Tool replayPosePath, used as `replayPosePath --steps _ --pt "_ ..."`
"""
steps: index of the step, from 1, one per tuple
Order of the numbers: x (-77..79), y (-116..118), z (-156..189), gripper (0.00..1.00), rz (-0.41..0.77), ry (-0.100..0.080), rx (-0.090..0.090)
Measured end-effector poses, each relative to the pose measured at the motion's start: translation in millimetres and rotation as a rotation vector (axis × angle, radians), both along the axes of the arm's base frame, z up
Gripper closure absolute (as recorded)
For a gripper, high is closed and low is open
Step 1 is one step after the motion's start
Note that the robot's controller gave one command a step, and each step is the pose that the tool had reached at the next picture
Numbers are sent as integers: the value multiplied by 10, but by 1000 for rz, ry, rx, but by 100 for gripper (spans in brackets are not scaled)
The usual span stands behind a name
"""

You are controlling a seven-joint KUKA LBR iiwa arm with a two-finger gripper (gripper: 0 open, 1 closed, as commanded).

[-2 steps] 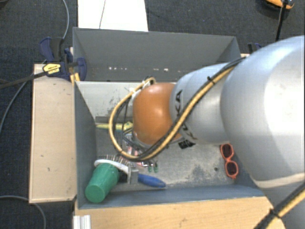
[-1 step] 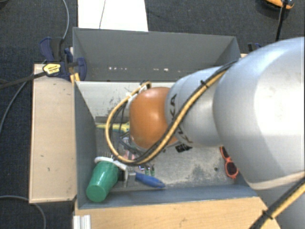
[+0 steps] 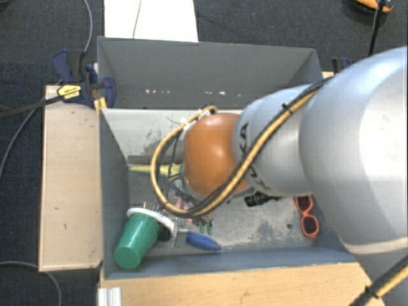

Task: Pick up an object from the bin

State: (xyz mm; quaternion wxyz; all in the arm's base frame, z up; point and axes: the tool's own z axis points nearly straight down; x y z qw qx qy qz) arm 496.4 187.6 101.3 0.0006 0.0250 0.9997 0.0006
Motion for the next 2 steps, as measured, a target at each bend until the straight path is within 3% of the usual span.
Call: replayPosePath --steps 1,2 --pt "-38 45 -309 0 -64 2 2" --pt "-39 1 -262 100 -88 -11 8"
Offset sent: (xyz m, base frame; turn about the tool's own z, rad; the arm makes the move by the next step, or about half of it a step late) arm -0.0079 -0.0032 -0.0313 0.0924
